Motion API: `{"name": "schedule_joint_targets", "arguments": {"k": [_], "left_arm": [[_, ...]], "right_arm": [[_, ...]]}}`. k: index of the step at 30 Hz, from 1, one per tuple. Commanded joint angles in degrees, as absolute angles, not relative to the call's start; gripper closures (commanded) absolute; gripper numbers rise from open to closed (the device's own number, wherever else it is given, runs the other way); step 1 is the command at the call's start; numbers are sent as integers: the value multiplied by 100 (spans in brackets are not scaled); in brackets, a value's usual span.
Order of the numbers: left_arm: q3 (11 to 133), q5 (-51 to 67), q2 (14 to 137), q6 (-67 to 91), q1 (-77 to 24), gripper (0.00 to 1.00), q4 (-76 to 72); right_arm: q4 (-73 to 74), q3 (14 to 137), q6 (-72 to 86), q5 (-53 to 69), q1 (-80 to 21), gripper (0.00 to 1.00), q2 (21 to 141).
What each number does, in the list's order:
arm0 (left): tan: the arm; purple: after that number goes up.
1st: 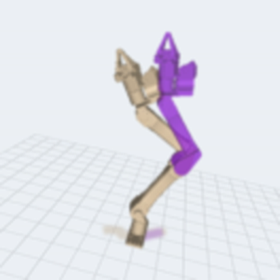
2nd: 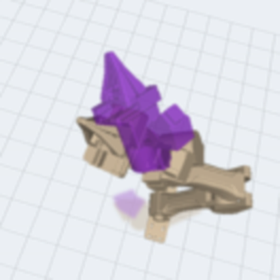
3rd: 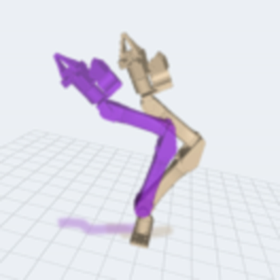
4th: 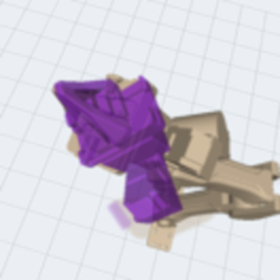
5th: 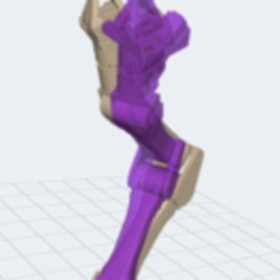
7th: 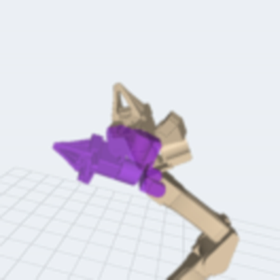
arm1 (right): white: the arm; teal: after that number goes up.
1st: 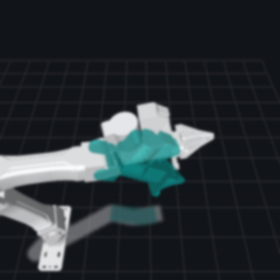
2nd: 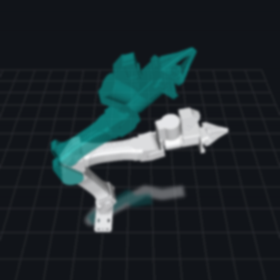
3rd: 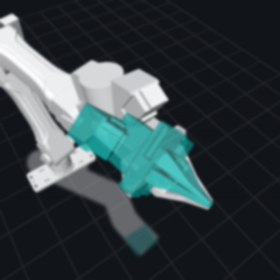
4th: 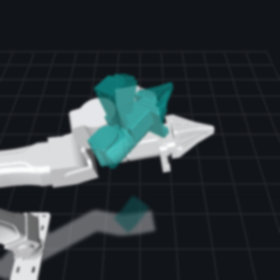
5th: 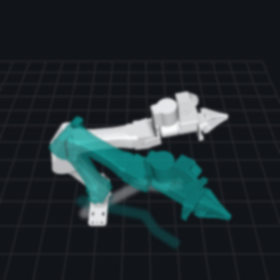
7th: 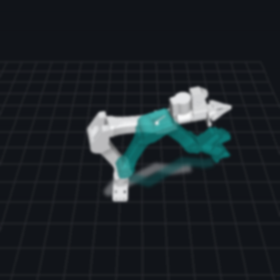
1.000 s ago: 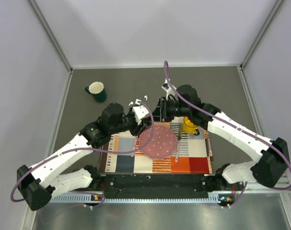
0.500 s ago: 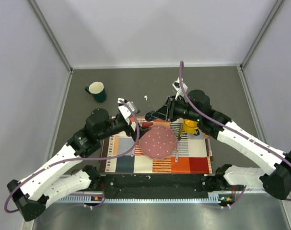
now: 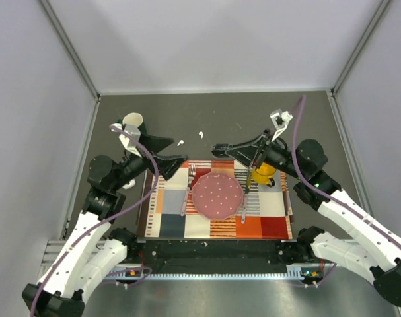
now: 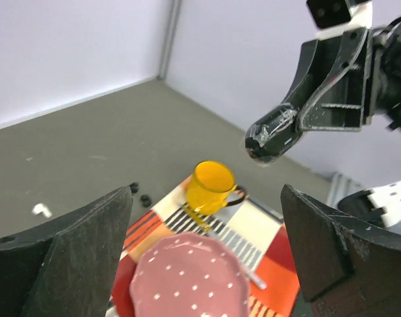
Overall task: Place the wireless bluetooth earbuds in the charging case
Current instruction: Pick up the charging case at the center of the board, then open the charging case.
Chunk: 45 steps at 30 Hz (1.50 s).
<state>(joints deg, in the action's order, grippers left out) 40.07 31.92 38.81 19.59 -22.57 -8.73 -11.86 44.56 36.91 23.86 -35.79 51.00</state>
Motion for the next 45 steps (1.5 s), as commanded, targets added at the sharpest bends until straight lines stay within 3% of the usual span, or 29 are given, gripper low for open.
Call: {"name": "schedule_joint_targets", "arguments": {"k": [1, 6, 11, 23, 31, 35, 45], "left_arm": [[3797, 4631, 4183, 4021, -1837, 1, -3274], [3604, 5062, 4895, 5421, -1837, 1, -5200], [3665, 5369, 5325, 5862, -1925, 4, -5888], [3964, 4747, 5572, 5002, -2918, 11, -5247], [3999, 4140, 5686, 4456, -3348, 23, -4948], [4008, 3920, 5722, 4333, -3436, 35, -4948], [4078, 3718, 5809, 4280, -3568, 41, -5019]], "right_arm": [[-2319, 4324, 3612, 3241, -3516, 100, 4843], [-2909, 4333, 3779, 3779, -3507, 100, 4887], [-3199, 4289, 3850, 3929, -3516, 100, 4887], [-4279, 3762, 4227, 3463, -3516, 100, 4939], [-4614, 3639, 4553, 3278, -3516, 100, 5019], [-4649, 3621, 4561, 3278, -3524, 100, 5027], [-4526, 3621, 4456, 3243, -3603, 100, 5062]]}}
